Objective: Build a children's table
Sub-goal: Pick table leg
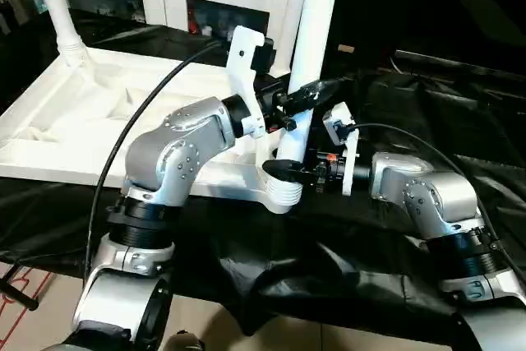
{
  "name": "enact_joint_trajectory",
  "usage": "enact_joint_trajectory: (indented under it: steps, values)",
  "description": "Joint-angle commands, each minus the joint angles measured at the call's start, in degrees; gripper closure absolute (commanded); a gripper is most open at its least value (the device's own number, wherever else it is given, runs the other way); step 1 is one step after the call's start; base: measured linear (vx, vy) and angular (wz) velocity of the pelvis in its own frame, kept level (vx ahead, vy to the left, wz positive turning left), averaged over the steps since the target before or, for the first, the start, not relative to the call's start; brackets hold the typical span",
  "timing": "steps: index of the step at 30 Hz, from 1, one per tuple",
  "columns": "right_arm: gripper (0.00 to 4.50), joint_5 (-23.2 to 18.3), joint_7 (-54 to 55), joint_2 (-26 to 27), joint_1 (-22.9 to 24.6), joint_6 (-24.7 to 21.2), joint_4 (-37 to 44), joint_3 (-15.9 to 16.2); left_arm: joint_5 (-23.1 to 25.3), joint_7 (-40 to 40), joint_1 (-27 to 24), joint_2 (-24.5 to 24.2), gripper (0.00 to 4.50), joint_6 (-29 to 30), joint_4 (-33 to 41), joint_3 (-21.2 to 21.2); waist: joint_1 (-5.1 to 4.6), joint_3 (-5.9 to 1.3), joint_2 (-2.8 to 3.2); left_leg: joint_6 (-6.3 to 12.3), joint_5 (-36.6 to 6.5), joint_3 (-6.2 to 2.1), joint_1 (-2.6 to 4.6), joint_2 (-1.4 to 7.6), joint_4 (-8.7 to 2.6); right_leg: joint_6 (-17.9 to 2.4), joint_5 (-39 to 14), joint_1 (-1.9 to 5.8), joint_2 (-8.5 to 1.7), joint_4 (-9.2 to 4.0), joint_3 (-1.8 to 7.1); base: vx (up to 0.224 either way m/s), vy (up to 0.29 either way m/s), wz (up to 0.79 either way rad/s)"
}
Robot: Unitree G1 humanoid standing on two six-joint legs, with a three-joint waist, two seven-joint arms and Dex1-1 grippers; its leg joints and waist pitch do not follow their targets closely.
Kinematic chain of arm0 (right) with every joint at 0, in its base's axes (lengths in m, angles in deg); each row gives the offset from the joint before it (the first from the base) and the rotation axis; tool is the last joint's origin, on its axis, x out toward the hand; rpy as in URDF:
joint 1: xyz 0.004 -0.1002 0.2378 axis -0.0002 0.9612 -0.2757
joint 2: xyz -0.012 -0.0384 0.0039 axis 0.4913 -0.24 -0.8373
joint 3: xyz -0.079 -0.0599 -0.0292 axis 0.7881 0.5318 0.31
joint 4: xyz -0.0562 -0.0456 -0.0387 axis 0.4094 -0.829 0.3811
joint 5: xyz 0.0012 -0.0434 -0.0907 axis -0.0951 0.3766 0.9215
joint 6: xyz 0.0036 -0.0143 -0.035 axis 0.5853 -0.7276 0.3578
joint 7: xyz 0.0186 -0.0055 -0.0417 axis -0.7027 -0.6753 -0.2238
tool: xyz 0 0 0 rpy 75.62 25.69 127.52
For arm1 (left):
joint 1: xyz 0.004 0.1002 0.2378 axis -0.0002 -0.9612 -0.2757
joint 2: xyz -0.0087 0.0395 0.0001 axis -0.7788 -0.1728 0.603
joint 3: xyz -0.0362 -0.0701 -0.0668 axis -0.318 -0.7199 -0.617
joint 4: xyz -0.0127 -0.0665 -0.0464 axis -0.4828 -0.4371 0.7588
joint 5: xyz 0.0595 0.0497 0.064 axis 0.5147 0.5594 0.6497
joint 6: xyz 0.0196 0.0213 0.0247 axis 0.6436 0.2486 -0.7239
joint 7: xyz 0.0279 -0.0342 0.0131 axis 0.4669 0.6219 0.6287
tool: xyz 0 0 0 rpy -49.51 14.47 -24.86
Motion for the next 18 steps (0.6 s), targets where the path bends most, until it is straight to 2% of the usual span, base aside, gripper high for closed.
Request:
enact_joint_trajectory:
  steps: [1, 2, 5, 10, 11, 13, 15, 17, 18]
  values:
    - [2.49, 0.61, 0.81, -0.9, 0.39, 0.23, -0.75, -0.89, -1.62, -2.22, 0.36, 0.55, 2.66, 0.65, 2.15, 1.24, 0.03, -4.3, 0.18, -1.8, -5.64, 0.34, 1.49, 0.69, -3.79, -11.64, -0.91, 2.84, -2.34, -3.31, 0.97, 0.0, 0.0, 0.0]
    - [2.52, 0.67, 0.74, -0.89, 0.39, 0.31, -0.79, -0.91, -1.67, -2.38, 0.36, 0.5, 2.66, 0.73, 2.13, 1.24, 0.08, -4.32, 0.45, -1.89, -5.69, 0.32, 1.54, 0.67, -3.79, -11.67, -0.87, 2.82, -2.34, -3.28, 0.98, 0.0, 0.0, 0.0]
    - [2.55, 0.8, 0.62, -0.79, 0.66, 0.6, -0.7, -0.93, -1.74, -2.79, 0.27, 0.42, 2.66, 0.93, 2.18, 1.22, 0.04, -4.33, 0.23, -1.88, -5.62, 0.33, 1.47, 0.65, -3.78, -11.72, -0.49, 2.9, -2.3, -3.28, 0.98, 0.0, 0.0, 0.0]
    - [2.56, 0.66, 0.8, -0.38, 0.82, 1.05, -0.86, -1.18, -0.64, -1.63, 0.47, 0.57, 2.66, -0.14, 1.28, 0.76, 0.06, -4.37, 0.28, -1.75, -5.27, 0.33, 1.45, 0.63, -3.74, -11.89, 0.25, 2.95, -2.3, -3.22, 0.98, 0.0, 0.0, 0.0]
    - [2.56, 0.65, 1.15, -0.23, 0.79, 1.19, -1.04, -1.42, -1.78, -0.75, 0.92, 1.08, 2.66, 1.19, 0.46, -0.54, 0.04, -4.38, 0.4, -1.81, -5.35, 0.34, 1.5, 0.65, -3.73, -12.0, 0.35, 2.92, -2.31, -3.17, 0.98, 0.0, 0.0, 0.0]
    - [2.57, 0.62, 1.99, 0.13, 0.77, 1.54, -1.45, -2.01, -2.73, -1.09, 1.05, 1.07, 1.96, 1.73, 0.13, -1.37, 0.02, -4.37, 0.36, -1.77, -5.42, 0.36, 1.51, 0.56, -3.7, -12.21, 0.37, 2.91, -2.27, -3.24, 0.98, 0.0, 0.0, 0.0]
    - [2.57, 0.54, 2.98, 0.62, 0.82, 1.9, -1.9, -2.74, -2.28, -2.14, 0.53, 0.79, 1.96, 0.0, 0.68, -1.06, 0.06, -4.41, 0.32, -1.73, -5.41, 0.33, 1.5, 0.6, -3.74, -12.18, -0.02, 2.92, -2.34, -3.23, 0.98, 0.0, 0.0, 0.0]
    - [2.57, 0.42, 5.1, 2.03, 1.29, 3.32, -2.42, -4.15, -1.57, 0.02, -0.21, 2.93, 1.79, -4.54, -0.47, -3.0, 0.1, -4.39, 0.56, -1.9, -5.72, 0.33, 1.55, 0.69, -3.75, -12.42, 0.18, 2.86, -2.38, -3.27, 1.0, 0.0, 0.0, 0.0]
    - [2.57, 0.4, 5.31, 2.18, 1.32, 3.42, -2.46, -4.28, -1.37, 0.21, -0.27, 3.04, 1.72, -5.01, -0.62, -3.07, 0.07, -4.29, 0.5, -1.98, -5.85, 0.36, 1.5, 0.73, -3.8, -12.52, 0.27, 2.82, -2.42, -3.38, 1.03, 0.0, 0.0, 0.0]
